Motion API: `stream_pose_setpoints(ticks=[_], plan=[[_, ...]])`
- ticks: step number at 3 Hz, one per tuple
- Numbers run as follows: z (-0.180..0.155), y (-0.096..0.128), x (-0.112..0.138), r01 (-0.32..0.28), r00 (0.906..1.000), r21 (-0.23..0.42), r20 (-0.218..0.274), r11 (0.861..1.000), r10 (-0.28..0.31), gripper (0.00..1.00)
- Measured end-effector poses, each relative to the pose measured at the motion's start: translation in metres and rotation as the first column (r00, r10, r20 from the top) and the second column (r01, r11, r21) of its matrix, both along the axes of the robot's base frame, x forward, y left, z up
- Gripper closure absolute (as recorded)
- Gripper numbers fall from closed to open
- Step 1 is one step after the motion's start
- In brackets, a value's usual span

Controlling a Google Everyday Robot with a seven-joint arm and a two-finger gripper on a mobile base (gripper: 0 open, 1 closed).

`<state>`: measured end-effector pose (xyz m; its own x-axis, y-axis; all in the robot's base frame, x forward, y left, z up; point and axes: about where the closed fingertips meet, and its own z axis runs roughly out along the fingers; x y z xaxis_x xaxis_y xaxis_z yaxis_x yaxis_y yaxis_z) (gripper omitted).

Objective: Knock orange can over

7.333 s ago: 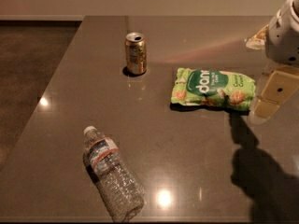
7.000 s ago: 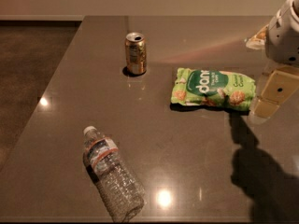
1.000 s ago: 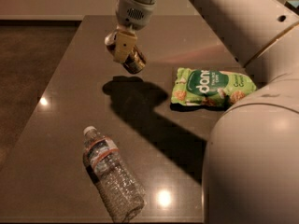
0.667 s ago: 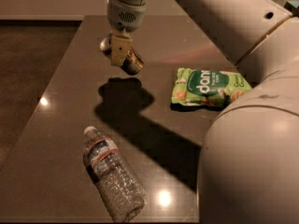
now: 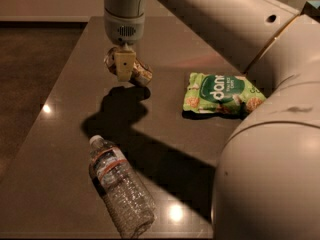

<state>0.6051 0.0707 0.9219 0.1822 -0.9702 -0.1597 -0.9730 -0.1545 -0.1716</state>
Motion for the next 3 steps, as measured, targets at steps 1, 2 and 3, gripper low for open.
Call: stream_pose_setpoints(ticks=[1,2,3], plan=[[-0.009,0.002,-0.006,-0.021,0.9998,-0.044,0.0,0.999,0.021,0.35],[-0.017,0.001,-0.012,-0.035,0.9993,-0.069,-0.014,0.997,0.034,0.12],[-0.035,-0.004,-0.025,-0.039,0.998,-0.08,-0.052,0.996,0.035,0.0]])
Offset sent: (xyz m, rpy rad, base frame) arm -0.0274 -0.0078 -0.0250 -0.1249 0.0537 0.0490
